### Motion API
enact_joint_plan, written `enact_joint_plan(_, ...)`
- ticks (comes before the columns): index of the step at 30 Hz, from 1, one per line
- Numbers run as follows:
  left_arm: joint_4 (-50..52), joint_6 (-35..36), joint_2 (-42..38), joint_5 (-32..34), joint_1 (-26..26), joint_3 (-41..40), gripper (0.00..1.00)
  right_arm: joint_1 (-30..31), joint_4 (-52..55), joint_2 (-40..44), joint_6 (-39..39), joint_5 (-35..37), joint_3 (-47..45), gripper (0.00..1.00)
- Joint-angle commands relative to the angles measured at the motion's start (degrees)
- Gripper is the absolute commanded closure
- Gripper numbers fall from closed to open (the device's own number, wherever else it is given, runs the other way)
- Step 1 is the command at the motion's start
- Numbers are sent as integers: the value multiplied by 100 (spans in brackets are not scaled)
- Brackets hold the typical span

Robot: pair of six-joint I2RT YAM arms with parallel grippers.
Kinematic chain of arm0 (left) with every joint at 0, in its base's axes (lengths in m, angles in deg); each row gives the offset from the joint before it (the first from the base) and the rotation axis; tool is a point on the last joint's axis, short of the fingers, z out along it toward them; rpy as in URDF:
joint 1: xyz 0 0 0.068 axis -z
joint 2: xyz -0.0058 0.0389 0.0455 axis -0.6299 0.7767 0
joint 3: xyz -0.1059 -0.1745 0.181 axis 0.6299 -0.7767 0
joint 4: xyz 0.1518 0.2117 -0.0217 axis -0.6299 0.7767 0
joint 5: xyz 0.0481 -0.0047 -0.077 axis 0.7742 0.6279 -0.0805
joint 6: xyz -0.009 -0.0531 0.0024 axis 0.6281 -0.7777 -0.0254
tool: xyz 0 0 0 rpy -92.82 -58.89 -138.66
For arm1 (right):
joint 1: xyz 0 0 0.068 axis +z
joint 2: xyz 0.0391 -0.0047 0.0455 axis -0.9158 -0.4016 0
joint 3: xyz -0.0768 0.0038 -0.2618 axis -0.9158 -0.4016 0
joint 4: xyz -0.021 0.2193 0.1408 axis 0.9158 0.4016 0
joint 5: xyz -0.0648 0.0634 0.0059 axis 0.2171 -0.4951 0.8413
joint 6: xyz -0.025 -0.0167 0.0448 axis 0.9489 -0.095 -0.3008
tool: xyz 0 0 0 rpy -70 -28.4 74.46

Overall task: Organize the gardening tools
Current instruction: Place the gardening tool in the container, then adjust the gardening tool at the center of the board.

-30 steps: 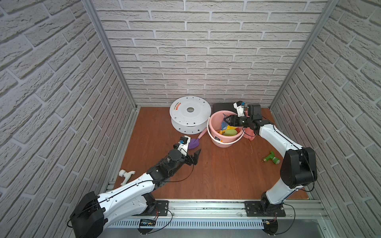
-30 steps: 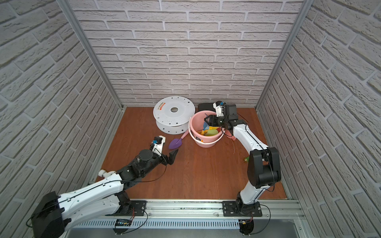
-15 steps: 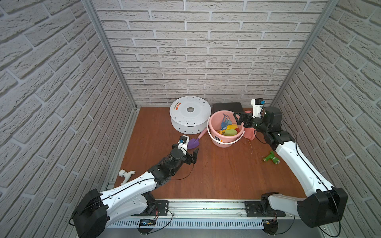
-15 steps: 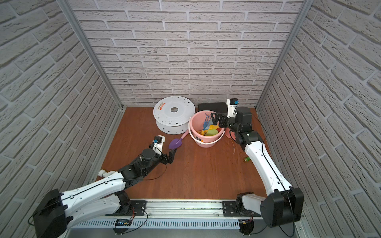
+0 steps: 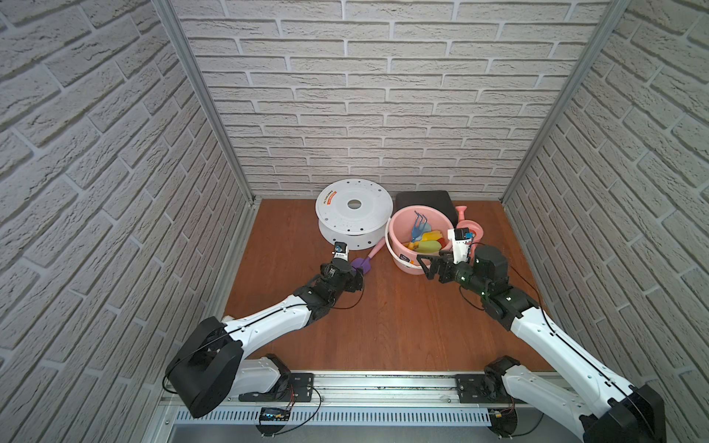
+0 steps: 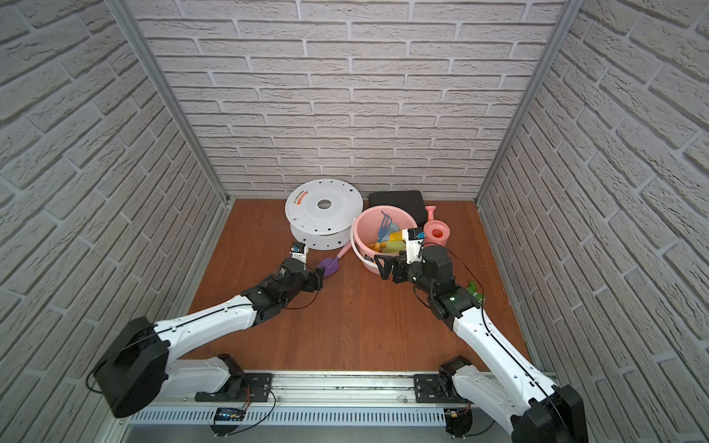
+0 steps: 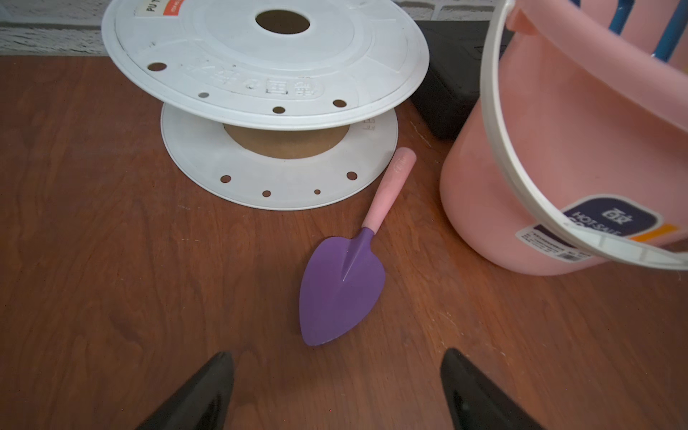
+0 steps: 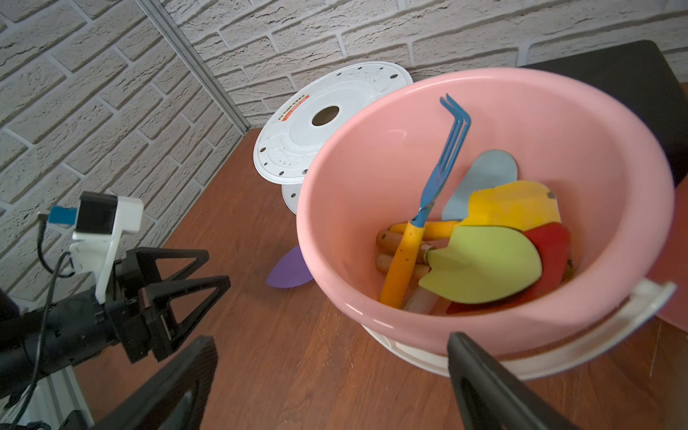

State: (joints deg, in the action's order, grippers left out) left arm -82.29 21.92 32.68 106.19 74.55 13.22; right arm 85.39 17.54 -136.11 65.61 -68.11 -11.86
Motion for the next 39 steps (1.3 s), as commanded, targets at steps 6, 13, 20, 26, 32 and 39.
enact_joint_plan(6, -63, -1054, 1616, 53, -156, 1378, 35, 61, -652, 556, -293, -21, -257, 0)
enact_joint_plan(13, -234, -1296, 3020, -370, -333, 2477, 64, 62, -526, 787, -317, -15, -269, 0)
enact_joint_plan(20, -705, -2258, 3532, -1448, -289, 2428, 77, 61, -602, 650, -355, -33, -267, 0)
enact_joint_plan(26, -712, -2338, 3728, -1254, -200, 2244, 78, 61, -658, 333, -402, -203, -213, 0)
enact_joint_plan(32, -405, -2676, 3577, -953, -246, 1806, 81, 56, -684, 411, -406, -120, -267, 0)
enact_joint_plan(39, 367, -2980, 3039, -433, -460, 1229, 82, 59, -667, 505, -415, -113, -289, 0)
